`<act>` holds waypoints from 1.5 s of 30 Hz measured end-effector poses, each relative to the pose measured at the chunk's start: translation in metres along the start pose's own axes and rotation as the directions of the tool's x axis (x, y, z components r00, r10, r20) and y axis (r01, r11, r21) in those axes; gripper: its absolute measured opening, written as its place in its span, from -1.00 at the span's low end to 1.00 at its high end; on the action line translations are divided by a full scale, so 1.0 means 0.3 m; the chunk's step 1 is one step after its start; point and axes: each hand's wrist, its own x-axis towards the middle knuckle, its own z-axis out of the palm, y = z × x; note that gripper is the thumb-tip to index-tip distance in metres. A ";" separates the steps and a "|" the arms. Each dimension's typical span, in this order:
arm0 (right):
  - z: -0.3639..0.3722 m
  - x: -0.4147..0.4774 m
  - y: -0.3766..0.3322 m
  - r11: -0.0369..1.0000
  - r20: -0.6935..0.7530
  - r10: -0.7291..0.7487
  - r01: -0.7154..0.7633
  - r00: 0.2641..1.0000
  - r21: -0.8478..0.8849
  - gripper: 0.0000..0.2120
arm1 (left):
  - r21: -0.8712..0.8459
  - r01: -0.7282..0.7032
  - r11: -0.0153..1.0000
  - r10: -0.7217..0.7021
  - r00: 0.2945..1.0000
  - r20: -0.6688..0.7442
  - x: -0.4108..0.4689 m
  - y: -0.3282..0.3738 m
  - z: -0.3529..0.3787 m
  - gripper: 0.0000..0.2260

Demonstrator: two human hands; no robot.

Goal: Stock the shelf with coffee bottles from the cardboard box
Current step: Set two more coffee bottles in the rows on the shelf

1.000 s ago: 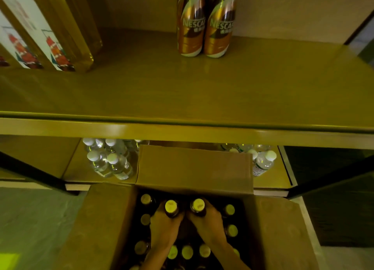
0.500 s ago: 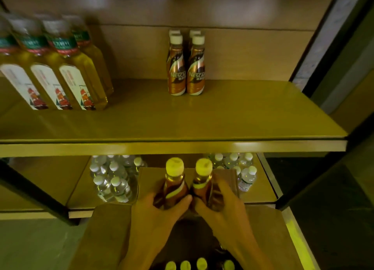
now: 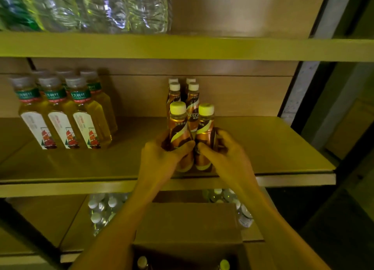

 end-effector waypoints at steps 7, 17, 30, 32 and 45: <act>0.025 0.068 0.062 0.992 0.007 0.034 -0.035 0.999 0.119 -0.73 | 0.010 -0.014 1.000 0.014 1.000 0.020 0.052 -0.078 0.029 -0.68; 0.022 0.043 0.140 0.996 -0.089 0.035 -0.043 0.995 -0.082 -0.11 | 0.069 -0.034 0.997 0.027 0.995 0.094 0.023 -0.130 -0.011 -0.34; 0.057 0.100 0.143 0.997 0.079 0.079 -0.080 0.994 0.015 -0.35 | 0.209 -0.085 0.974 0.094 0.995 -0.032 0.032 -0.133 0.004 -0.48; 0.066 0.119 0.136 0.997 0.078 0.068 -0.066 0.995 -0.029 -0.37 | 0.236 -0.076 0.969 0.084 0.996 -0.025 0.061 -0.137 0.000 -0.51; 0.116 0.348 0.115 0.983 0.089 0.043 -0.026 0.995 -0.182 -0.53 | 0.285 0.002 0.959 -0.003 1.000 0.003 0.307 -0.170 0.016 -0.67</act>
